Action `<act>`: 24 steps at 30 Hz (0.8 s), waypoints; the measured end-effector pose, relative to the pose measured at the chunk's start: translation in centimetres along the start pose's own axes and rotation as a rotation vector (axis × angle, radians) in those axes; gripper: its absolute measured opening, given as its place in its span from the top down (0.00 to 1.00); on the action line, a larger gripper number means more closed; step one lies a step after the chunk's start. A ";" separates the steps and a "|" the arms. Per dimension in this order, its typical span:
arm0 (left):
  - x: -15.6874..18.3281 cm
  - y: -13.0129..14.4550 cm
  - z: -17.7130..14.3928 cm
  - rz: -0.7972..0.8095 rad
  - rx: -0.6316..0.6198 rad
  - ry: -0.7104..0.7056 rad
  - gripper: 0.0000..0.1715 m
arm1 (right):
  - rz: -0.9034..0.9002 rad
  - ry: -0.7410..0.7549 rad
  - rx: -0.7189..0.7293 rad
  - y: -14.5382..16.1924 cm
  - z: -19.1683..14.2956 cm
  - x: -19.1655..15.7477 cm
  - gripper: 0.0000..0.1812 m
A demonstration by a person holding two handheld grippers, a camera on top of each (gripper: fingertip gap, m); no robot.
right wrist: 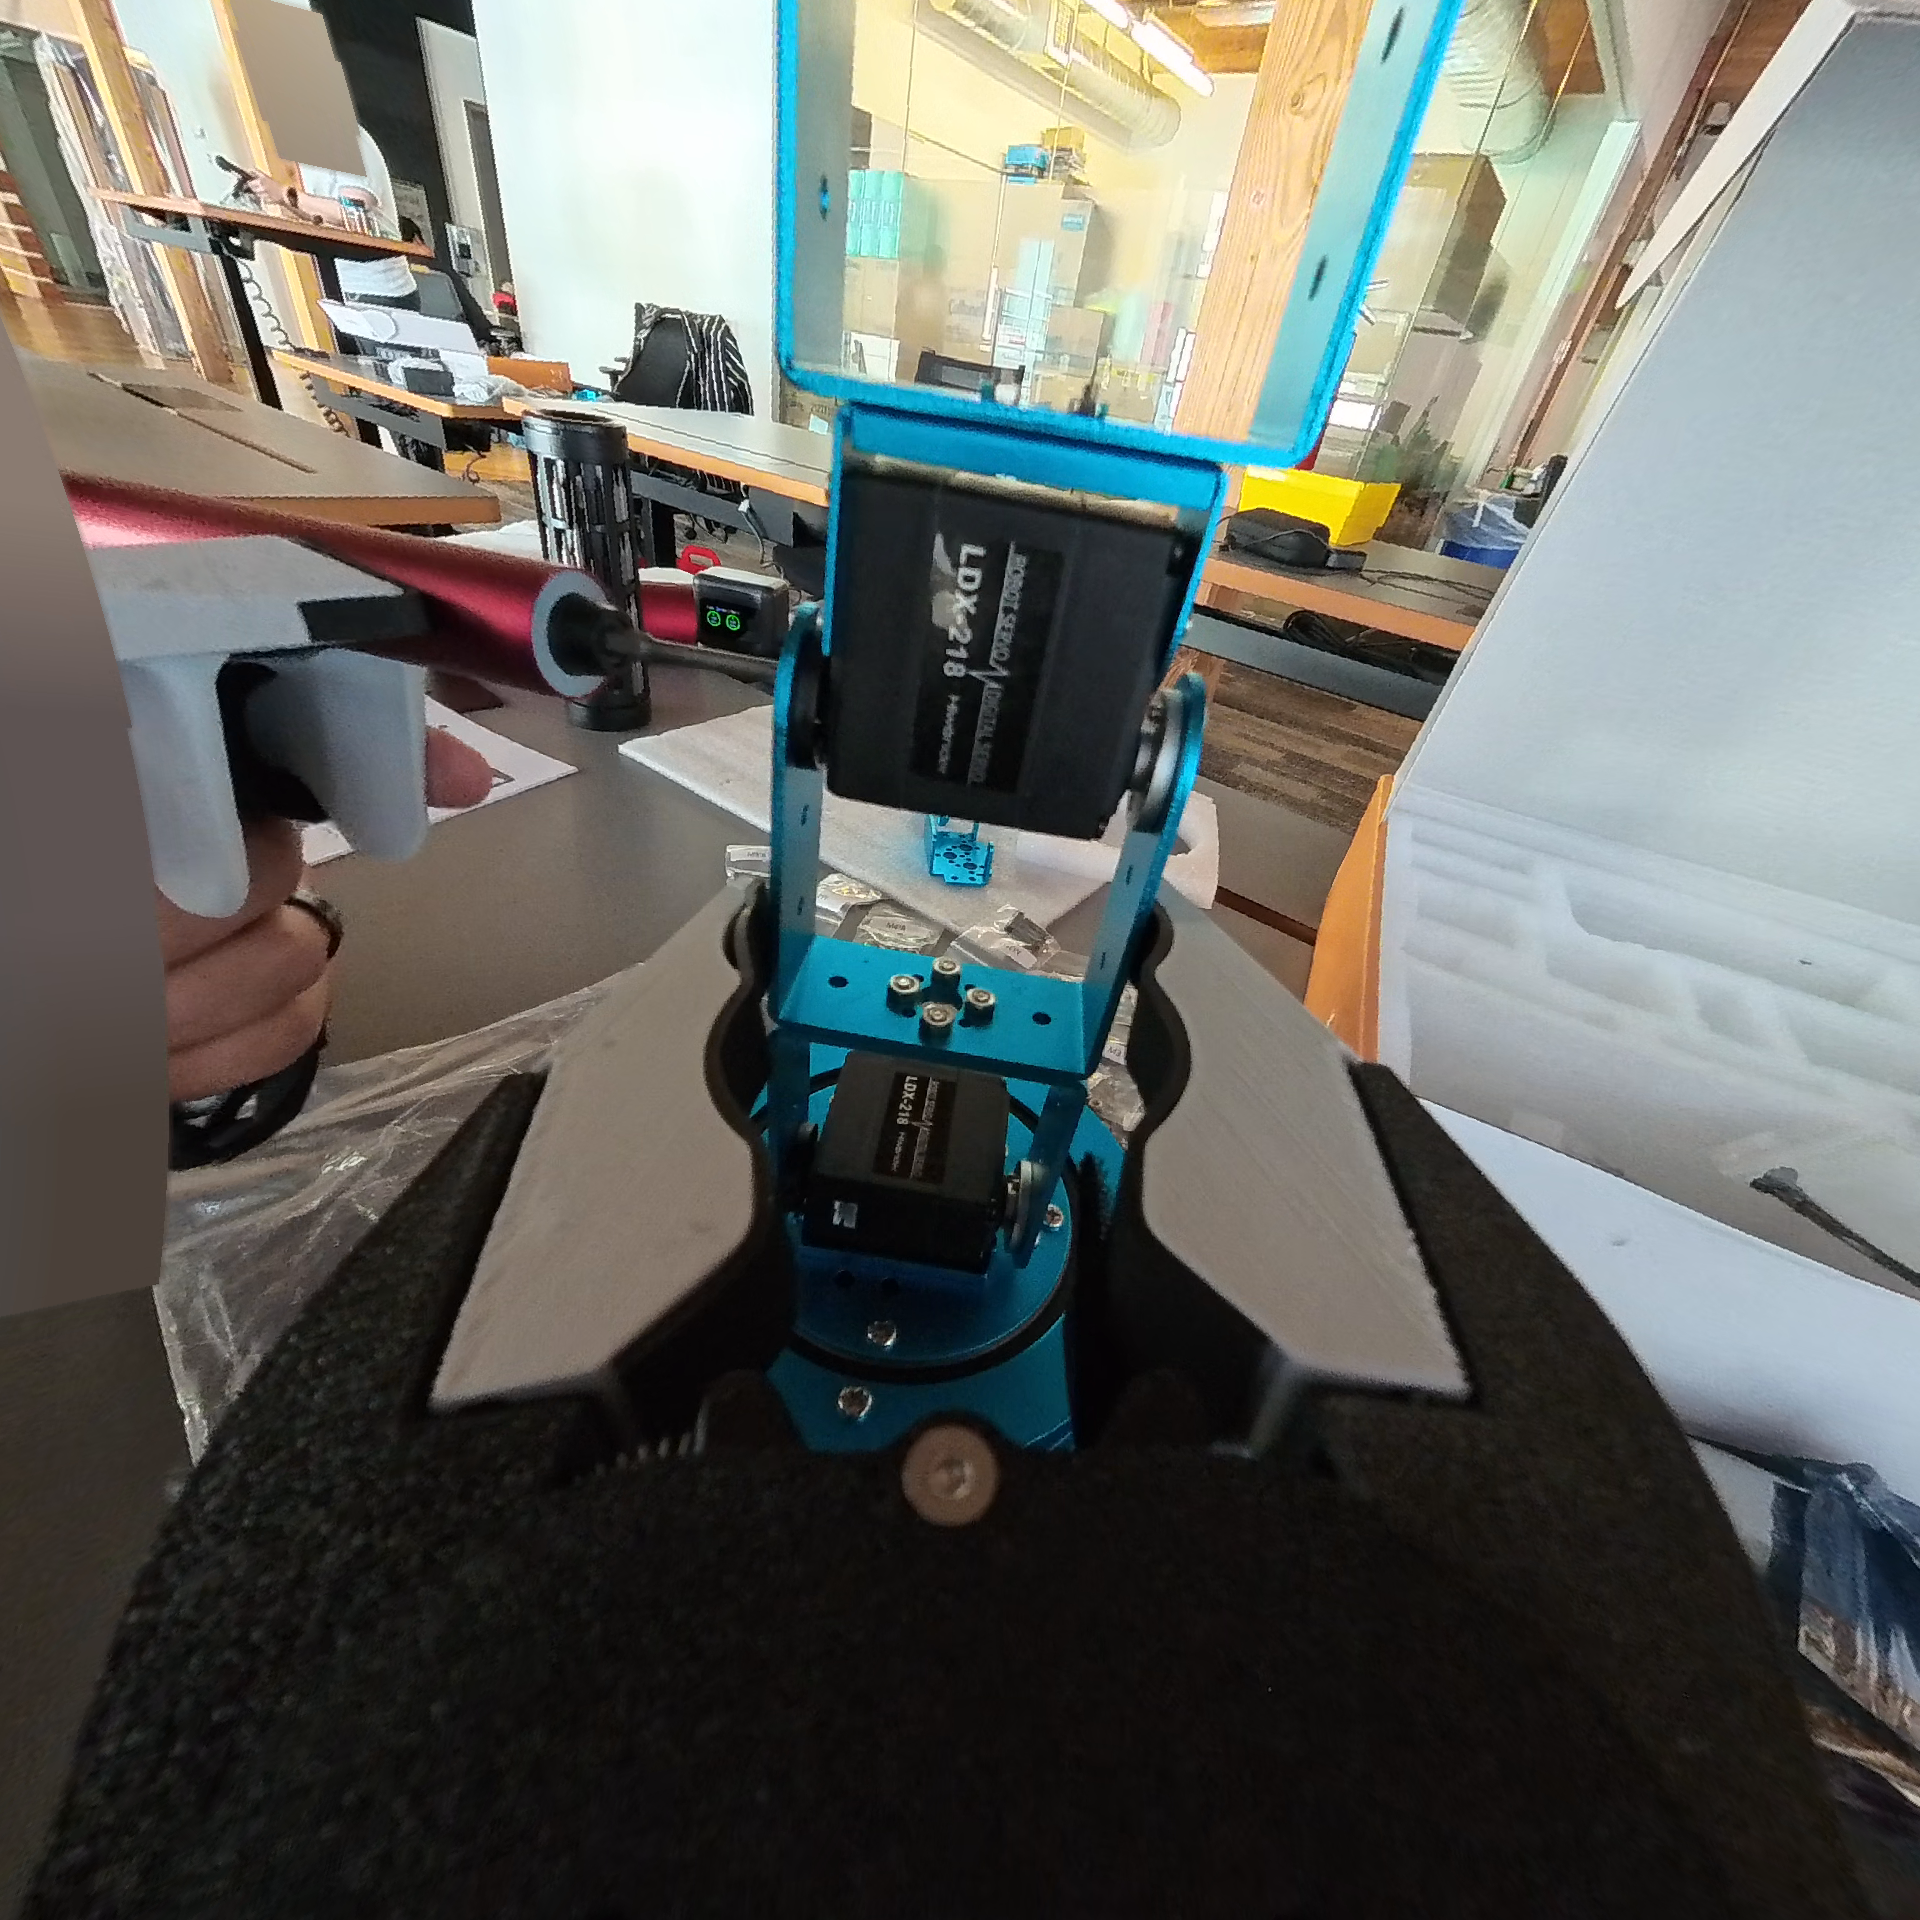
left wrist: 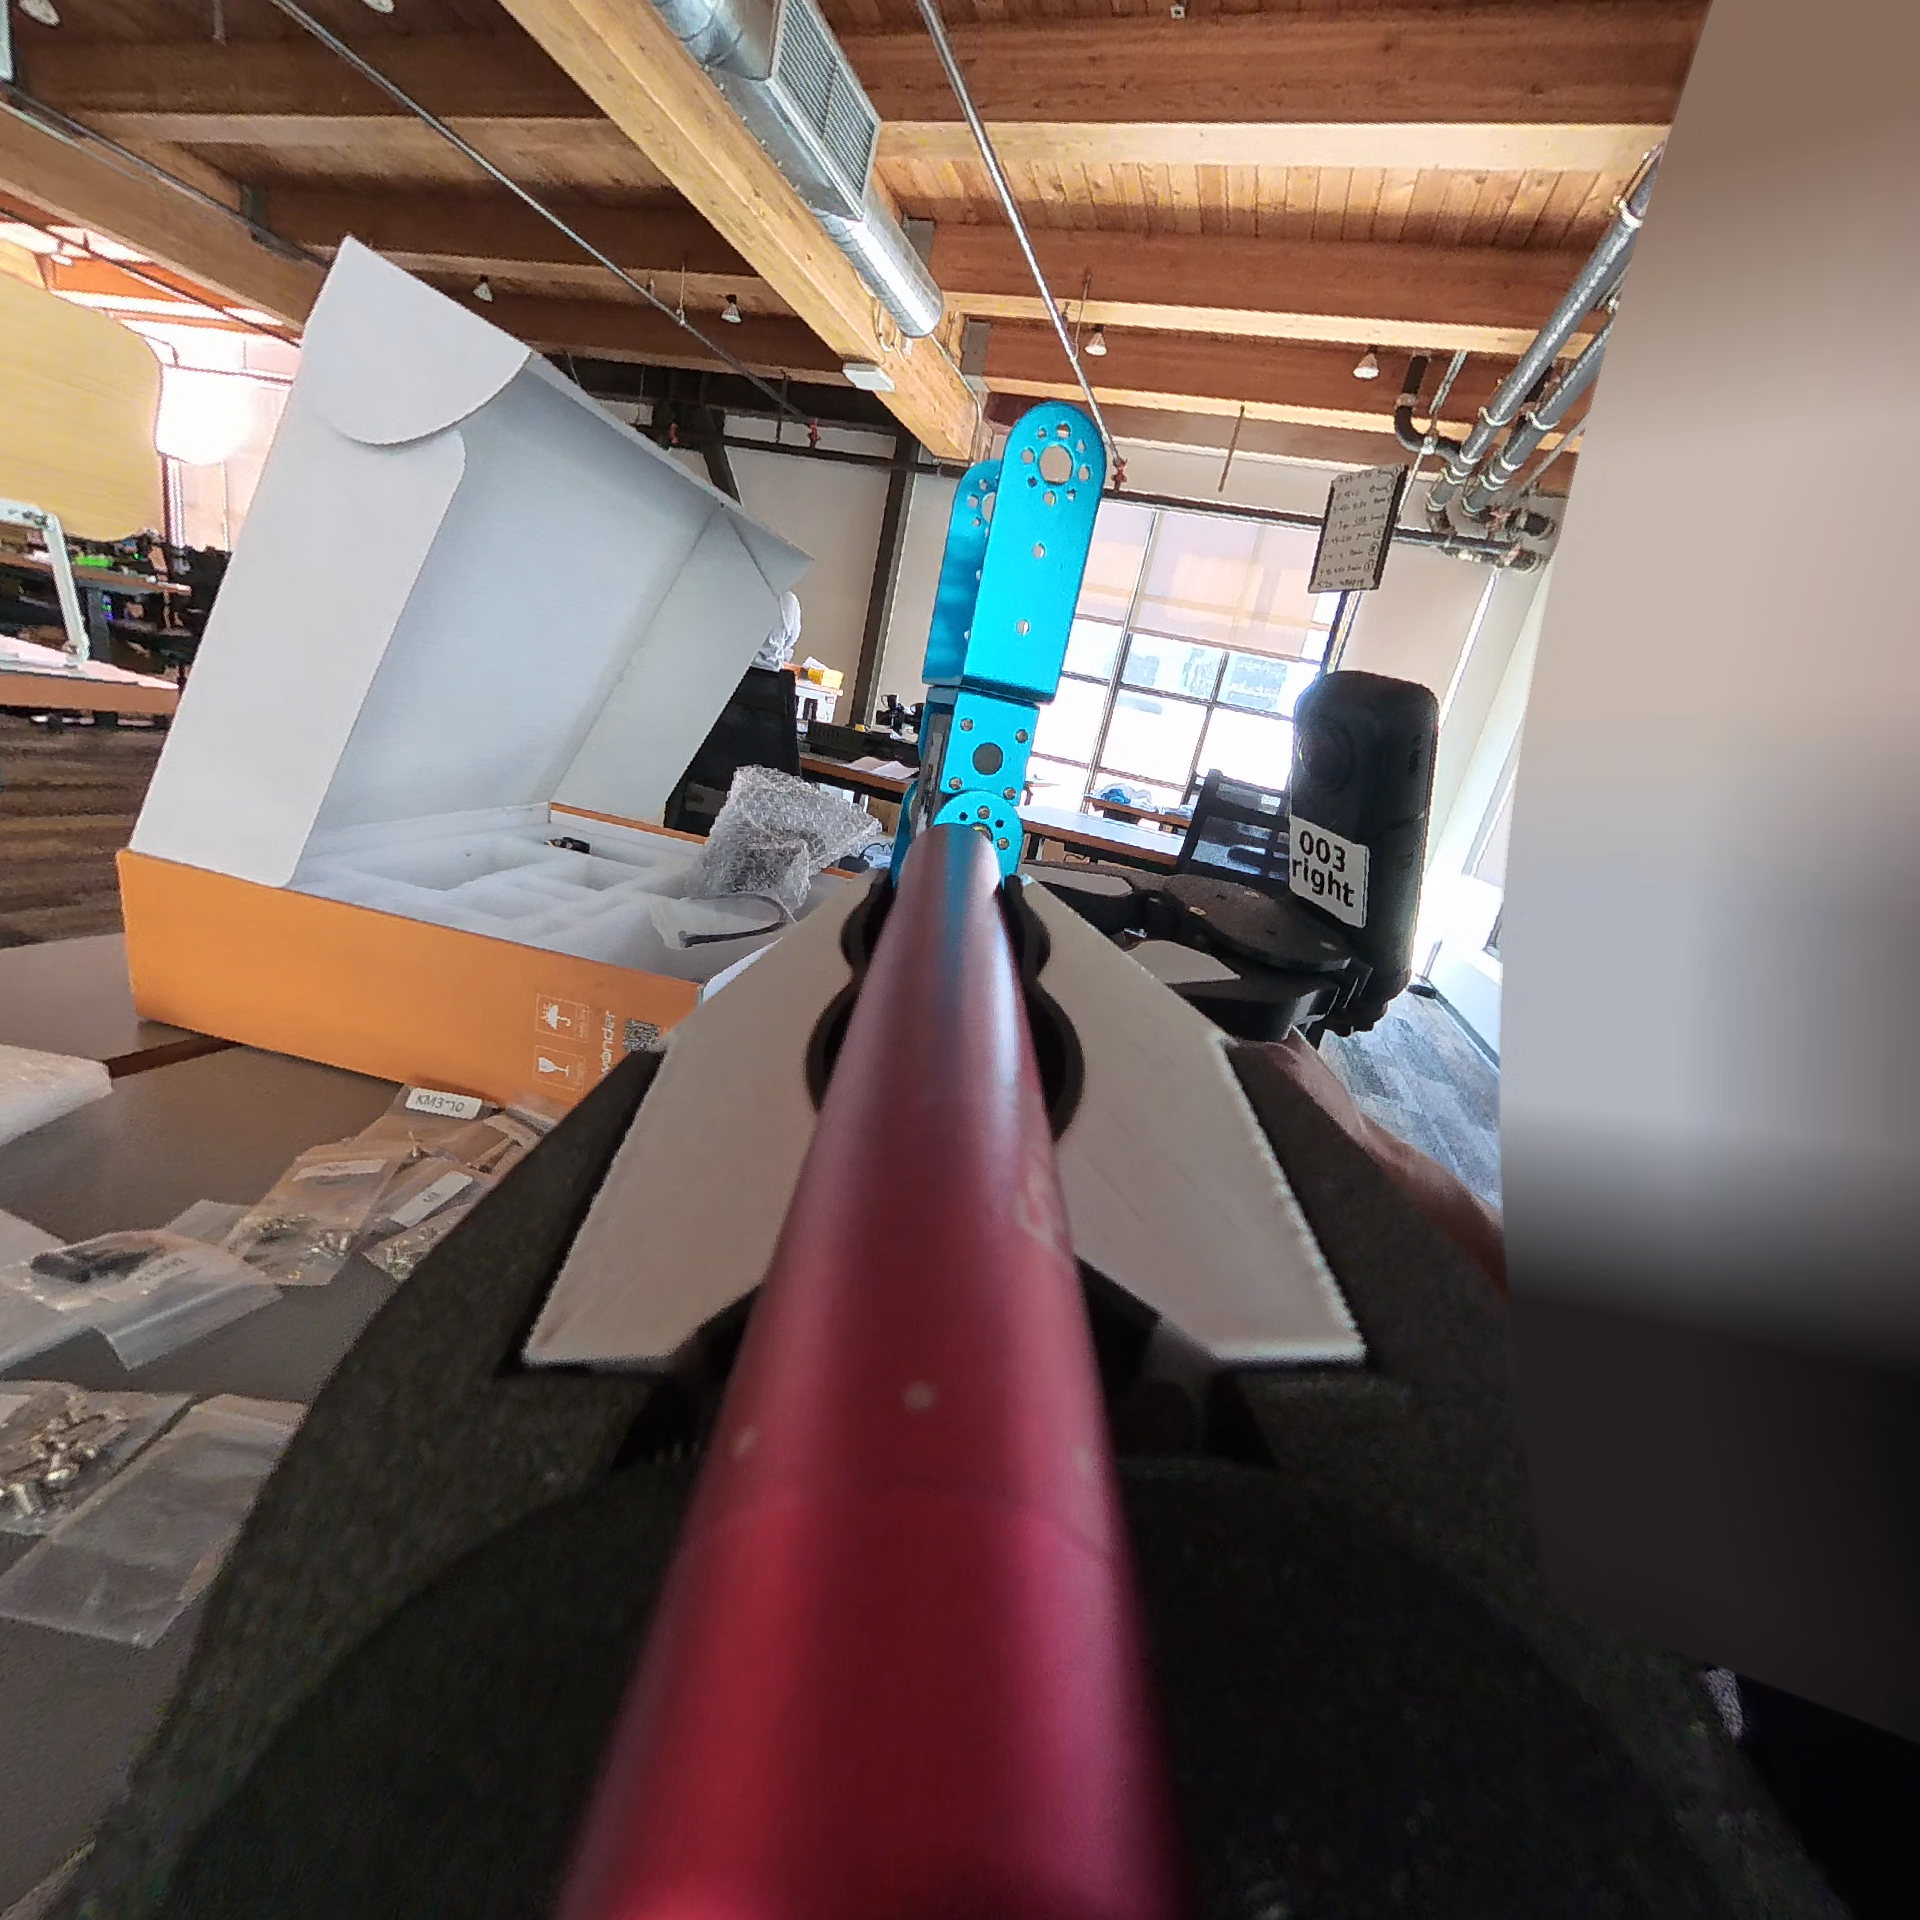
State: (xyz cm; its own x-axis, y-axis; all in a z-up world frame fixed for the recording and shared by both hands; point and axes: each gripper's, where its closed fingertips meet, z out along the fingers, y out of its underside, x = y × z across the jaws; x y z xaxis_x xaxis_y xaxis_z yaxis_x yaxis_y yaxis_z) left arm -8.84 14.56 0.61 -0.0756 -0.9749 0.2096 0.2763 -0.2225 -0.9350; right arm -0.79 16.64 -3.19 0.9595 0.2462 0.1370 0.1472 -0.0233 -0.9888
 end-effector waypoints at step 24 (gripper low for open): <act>0.2 -0.2 0.6 0.082 -0.057 -0.039 0.87 | -0.260 0.139 0.015 -1.6 -3.3 0.7 0.59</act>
State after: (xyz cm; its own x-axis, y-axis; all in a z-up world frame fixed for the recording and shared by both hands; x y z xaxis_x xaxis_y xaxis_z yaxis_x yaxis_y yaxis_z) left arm -8.37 14.35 0.98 -0.0171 -0.9898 0.1418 0.2245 -0.1420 -0.9641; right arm 0.47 13.66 -1.28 0.9139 0.1071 0.3917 0.3899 0.0375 -0.9201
